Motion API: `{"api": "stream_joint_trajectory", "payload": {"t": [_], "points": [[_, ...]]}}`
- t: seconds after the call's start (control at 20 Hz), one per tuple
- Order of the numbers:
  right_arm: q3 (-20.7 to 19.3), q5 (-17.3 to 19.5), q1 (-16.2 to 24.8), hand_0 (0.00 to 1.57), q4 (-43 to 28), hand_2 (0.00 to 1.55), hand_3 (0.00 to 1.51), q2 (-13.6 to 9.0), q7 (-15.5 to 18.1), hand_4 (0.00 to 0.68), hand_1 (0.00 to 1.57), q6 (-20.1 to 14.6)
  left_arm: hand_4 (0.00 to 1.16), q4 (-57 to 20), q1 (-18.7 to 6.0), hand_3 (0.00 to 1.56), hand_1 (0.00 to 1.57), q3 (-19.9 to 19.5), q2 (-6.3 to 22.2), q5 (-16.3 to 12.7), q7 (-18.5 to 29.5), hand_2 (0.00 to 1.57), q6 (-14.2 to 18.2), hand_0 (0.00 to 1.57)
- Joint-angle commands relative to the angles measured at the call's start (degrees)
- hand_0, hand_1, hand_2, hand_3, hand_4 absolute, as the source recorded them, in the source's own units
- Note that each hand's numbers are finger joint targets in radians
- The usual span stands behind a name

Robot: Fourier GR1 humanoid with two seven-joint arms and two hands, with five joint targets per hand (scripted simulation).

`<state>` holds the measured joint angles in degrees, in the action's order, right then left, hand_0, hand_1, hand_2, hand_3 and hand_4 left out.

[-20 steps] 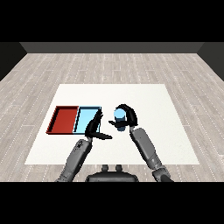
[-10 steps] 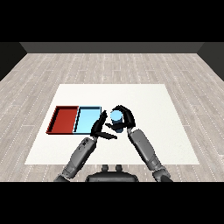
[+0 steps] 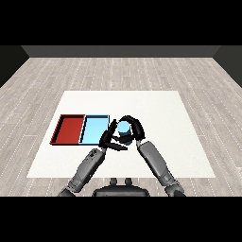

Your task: Pick the blue can and put it in the blue box

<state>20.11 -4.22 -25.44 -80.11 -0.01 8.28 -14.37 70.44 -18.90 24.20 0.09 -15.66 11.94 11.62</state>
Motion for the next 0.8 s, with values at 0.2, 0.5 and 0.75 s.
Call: {"api": "stream_joint_trajectory", "payload": {"t": [0.2, 0.5, 0.75], "points": [[2.49, -3.79, -3.89, 1.48, 3.26, 1.47, 1.42, 0.01, 0.98, 0.607, 1.48, -1.52, 0.00, -5.50, -7.71, 0.00, 0.00, -1.37, -0.09, -1.98, -0.39, 0.00, -0.01, 0.00], [3.31, -3.41, -1.36, 1.45, 3.92, 1.46, 1.41, 0.01, 3.69, 0.574, 1.45, -0.75, 0.00, -6.10, -5.87, 0.00, 0.00, 2.37, -0.09, -4.22, 4.29, 0.00, 0.42, 0.00], [6.67, -4.72, -3.22, 1.48, 6.01, 1.45, 1.39, 0.01, 5.17, 0.552, 1.48, -2.96, 0.00, -8.86, -7.01, 0.00, 0.00, 1.17, -0.09, -4.07, 4.67, 0.00, 0.76, 0.00]]}}
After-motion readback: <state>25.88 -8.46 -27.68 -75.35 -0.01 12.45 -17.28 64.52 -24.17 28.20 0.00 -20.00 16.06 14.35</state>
